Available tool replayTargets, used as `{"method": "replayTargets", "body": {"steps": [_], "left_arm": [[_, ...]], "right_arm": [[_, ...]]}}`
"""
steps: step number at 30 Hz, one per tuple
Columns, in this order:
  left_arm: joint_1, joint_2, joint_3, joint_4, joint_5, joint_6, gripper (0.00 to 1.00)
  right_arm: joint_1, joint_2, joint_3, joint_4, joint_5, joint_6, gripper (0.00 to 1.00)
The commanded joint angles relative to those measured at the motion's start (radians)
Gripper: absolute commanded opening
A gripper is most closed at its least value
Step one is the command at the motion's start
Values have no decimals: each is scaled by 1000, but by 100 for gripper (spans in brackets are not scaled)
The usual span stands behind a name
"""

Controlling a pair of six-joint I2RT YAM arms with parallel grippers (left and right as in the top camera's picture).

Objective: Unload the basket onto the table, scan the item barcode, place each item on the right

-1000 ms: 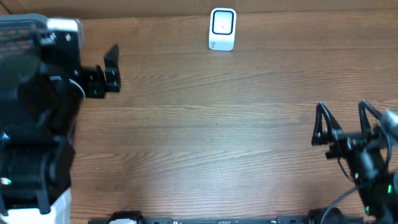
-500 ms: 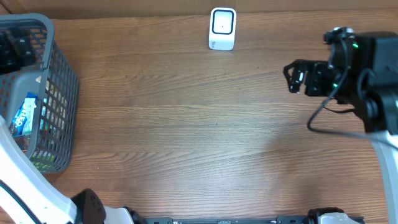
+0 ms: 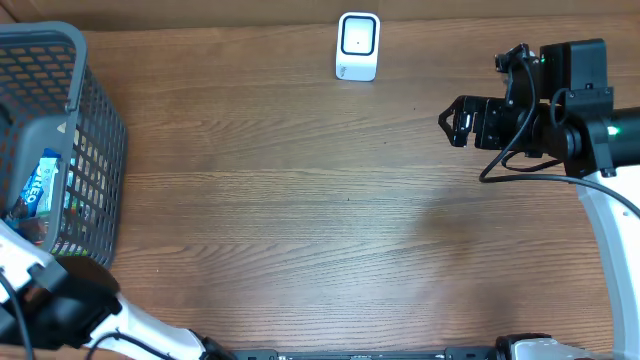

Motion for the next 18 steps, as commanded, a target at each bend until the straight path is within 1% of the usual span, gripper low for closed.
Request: {"method": "replayTargets", "body": {"steps": [1,3,9,18], "left_arm": [[-5,92,14,-18,89,-10,100],[-11,150,14,-24,144,22,100],[-30,292,14,-29,248,87,100],[-83,429,14,-35,280,142,100]], "right_arm": [[3,-12,21,3,-6,-8,100],[3,-12,21,3,-6,-8,100],[3,-12,21,0,-6,-7,100],[3,-12,21,-1,-6,-7,100]]}}
